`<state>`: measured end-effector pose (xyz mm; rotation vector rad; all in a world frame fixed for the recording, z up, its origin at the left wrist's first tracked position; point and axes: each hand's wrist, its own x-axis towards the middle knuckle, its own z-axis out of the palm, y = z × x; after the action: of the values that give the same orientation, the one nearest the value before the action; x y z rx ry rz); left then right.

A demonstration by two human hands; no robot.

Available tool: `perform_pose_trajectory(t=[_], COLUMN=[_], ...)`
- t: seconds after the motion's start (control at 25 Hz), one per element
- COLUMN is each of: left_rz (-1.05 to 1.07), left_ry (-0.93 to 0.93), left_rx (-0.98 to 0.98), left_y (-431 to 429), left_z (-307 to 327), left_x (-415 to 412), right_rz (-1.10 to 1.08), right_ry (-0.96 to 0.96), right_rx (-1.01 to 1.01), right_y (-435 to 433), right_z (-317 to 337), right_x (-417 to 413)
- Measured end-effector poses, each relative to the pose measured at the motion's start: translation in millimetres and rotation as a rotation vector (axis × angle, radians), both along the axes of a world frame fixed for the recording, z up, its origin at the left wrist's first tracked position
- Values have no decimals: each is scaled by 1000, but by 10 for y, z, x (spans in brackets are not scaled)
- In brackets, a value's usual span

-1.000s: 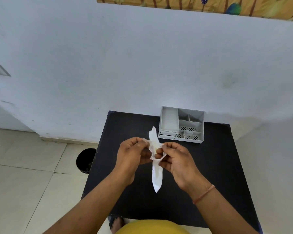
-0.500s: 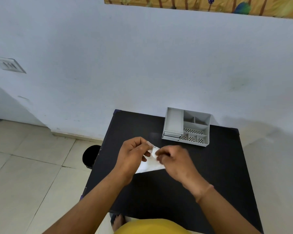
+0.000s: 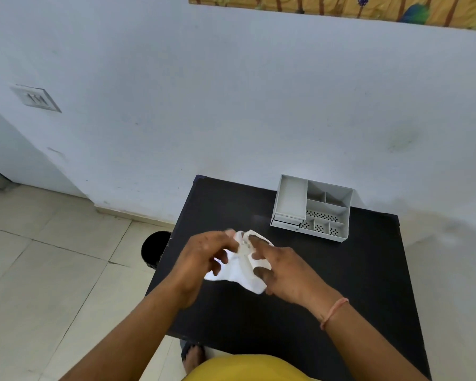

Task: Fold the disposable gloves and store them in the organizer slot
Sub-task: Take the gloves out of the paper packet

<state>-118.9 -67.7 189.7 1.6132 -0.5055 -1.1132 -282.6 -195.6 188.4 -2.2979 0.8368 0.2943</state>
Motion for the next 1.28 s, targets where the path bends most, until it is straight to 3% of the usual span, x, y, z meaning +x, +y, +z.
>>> perform_pose_trajectory(t=[0.08, 0.16, 0.24, 0.36, 0.44, 0.52, 0.6, 0.72, 0.8, 0.92, 1.12, 1.2, 1.28], left_rz=[179, 306, 254, -60, -259, -255, -209, -248, -257, -265, -170, -107, -72], left_ry=[40, -67, -86, 375, 628, 798, 885, 780, 671, 555, 493, 530, 574], left_rx=[2, 63, 183, 326, 260, 157, 51, -23, 3, 22, 23, 21, 9], left_y=[24, 20, -6, -25, 24, 103, 151, 115, 45, -41, -123, -123, -108], left_z=[13, -108, -298, -637, -879, -992, -947, -800, -725, -613, -572, -604, -617], left_x=[206, 491, 745, 788, 670, 559, 543, 604, 638, 625, 605, 632, 665], right_rz=[-17, 12, 64, 114, 117, 53, -22, -43, -77, -295, -693, -636, -503], right_ry=[-80, -156, -211, -323, -423, -494, -442, -233, -241, -367, -419, -391, -364], right_rx=[25, 3, -16, 23, 56, 54, -52, -212, -233, 70, 561, 636, 532], right_y=[22, 78, 144, 243, 265, 204, 77, -70, -140, -207, -235, -250, -255], right_z=[130, 282, 441, 676, 809, 862, 814, 702, 624, 471, 161, 135, 77], right_x=[-25, -27, -23, -38, -67, -126, -216, -345, -371, -277, -180, -209, -228])
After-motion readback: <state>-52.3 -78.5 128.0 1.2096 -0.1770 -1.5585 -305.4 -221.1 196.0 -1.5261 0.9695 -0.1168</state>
